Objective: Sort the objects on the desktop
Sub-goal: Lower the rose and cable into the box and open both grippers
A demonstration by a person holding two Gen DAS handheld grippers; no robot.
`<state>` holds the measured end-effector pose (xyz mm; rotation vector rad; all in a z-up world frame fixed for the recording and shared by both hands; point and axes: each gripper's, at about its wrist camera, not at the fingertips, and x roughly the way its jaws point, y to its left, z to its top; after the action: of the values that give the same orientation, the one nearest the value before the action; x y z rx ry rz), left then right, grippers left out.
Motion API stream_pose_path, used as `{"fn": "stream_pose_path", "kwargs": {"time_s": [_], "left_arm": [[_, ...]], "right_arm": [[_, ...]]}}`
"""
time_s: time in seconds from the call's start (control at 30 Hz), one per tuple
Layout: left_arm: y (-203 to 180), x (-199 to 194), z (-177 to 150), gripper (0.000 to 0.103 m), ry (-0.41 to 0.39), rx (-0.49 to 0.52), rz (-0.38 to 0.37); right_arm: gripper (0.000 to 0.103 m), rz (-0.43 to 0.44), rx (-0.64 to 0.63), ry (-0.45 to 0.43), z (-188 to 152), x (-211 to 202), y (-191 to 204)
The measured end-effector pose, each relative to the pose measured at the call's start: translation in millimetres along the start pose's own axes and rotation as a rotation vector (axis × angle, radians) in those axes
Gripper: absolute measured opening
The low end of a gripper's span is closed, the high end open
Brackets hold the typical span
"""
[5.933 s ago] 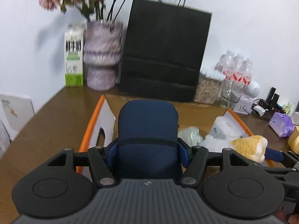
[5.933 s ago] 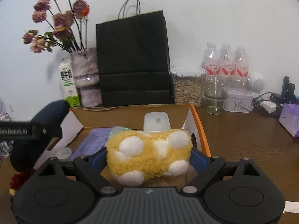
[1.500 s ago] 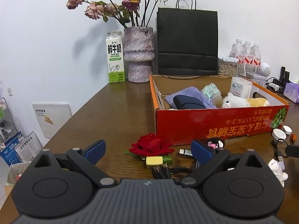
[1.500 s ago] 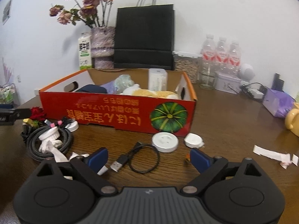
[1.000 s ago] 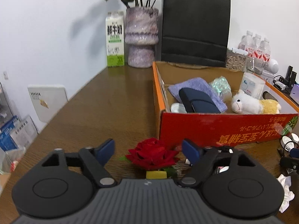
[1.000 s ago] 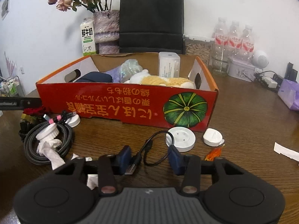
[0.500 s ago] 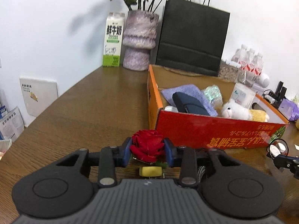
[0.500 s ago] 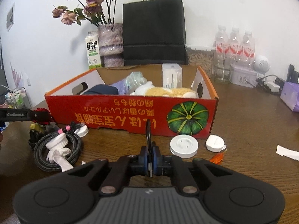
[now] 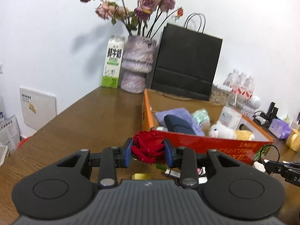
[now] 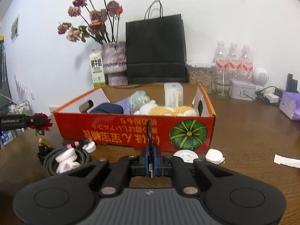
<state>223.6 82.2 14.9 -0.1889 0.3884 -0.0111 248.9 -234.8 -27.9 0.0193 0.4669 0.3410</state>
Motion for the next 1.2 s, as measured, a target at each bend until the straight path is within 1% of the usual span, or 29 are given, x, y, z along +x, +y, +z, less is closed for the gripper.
{"fn": "stream_pose_path", "kwargs": {"time_s": [0.27, 0.37, 0.5, 0.67, 0.73, 0.83, 0.97, 1.03, 1.2], "left_arm": [[-18, -13, 17, 0.034, -0.064, 0.023, -0.025], [-30, -13, 28, 0.034, -0.089, 0.043, -0.038], [-48, -6, 42, 0.034, -0.107, 0.076, -0.069], [-74, 19, 57, 0.034, -0.112, 0.117, -0.086], [-82, 32, 62, 0.034, -0.112, 0.127, -0.078], [-86, 53, 66, 0.035, -0.1, 0.115, -0.051], [-83, 80, 63, 0.035, -0.088, 0.085, 0.012], [-79, 93, 58, 0.035, -0.077, 0.074, 0.038], [-67, 112, 47, 0.035, -0.043, 0.093, 0.075]], "right_arm": [[0.005, 0.028, 0.014, -0.059, 13, -12, 8], [0.005, 0.037, 0.009, -0.082, 24, -14, 11], [0.005, 0.054, 0.003, -0.114, 46, -10, 15], [0.005, 0.07, -0.011, -0.124, 72, 9, 22], [0.005, 0.078, -0.015, -0.123, 81, 20, 27], [0.005, 0.076, -0.031, -0.12, 92, 41, 35], [0.005, 0.083, -0.022, -0.095, 100, 74, 40], [0.005, 0.084, -0.02, -0.08, 99, 90, 41], [0.005, 0.082, -0.033, -0.033, 84, 115, 41]]}}
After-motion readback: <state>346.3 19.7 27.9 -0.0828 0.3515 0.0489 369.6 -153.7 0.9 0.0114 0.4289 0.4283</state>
